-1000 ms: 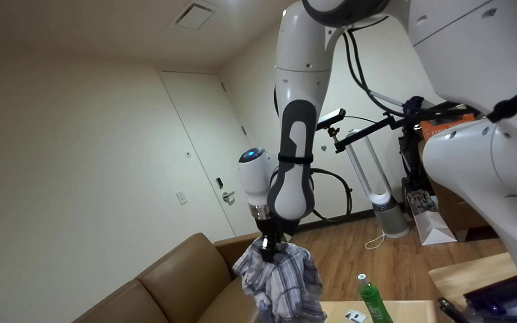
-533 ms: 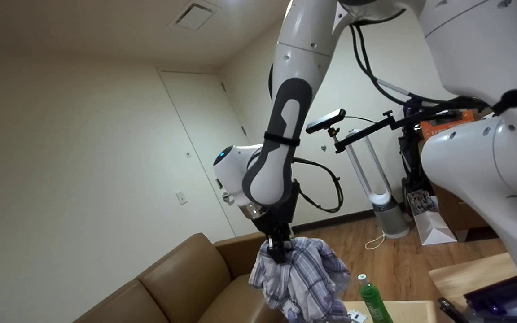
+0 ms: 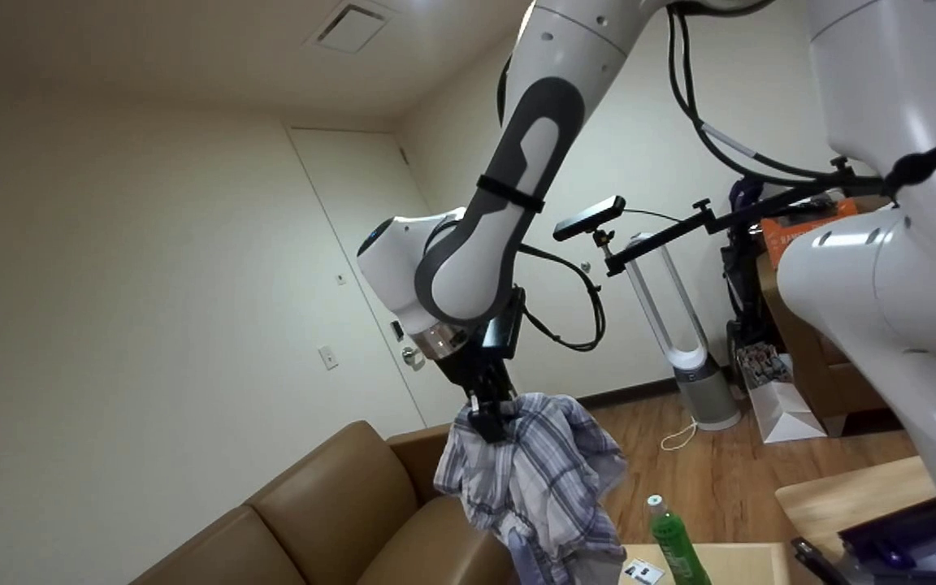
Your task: Pick up the clothe and put it in the bag
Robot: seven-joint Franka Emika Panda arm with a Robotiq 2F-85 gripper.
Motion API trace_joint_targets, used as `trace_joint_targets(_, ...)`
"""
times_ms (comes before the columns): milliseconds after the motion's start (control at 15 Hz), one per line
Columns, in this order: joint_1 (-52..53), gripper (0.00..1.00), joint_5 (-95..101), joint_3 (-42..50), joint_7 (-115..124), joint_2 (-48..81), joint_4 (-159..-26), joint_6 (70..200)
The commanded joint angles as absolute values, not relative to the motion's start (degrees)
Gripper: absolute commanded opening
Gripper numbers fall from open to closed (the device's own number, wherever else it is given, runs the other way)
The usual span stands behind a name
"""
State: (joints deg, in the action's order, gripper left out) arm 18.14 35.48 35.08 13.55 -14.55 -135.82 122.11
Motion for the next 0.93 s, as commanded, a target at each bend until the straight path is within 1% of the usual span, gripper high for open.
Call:
trace_joint_targets(0,5.57,0.07,33.33,20.12,11.38,-18.33,-135.16,119.08)
trace_joint_targets(267,0.19,0.07,35.28,6.4,12.73,-26.98,-133.86,112.71)
trace_joint_targets(467,1.44,0.07,33.21,-1.13,10.83,-32.85,-132.66,107.71)
trace_joint_targets(600,2.04,0.07,34.32,-4.56,11.26,-34.33,-133.23,108.13)
trace_joint_targets(667,2.29,0.07,33.94,-4.82,10.73,-35.22,-134.09,109.27)
trace_joint_targets(733,1.31,0.1,33.47,-4.98,12.35,-33.96,-133.05,108.95)
trace_joint_targets(867,1.61,0.1,33.55,-6.04,12.41,-34.8,-133.61,108.9)
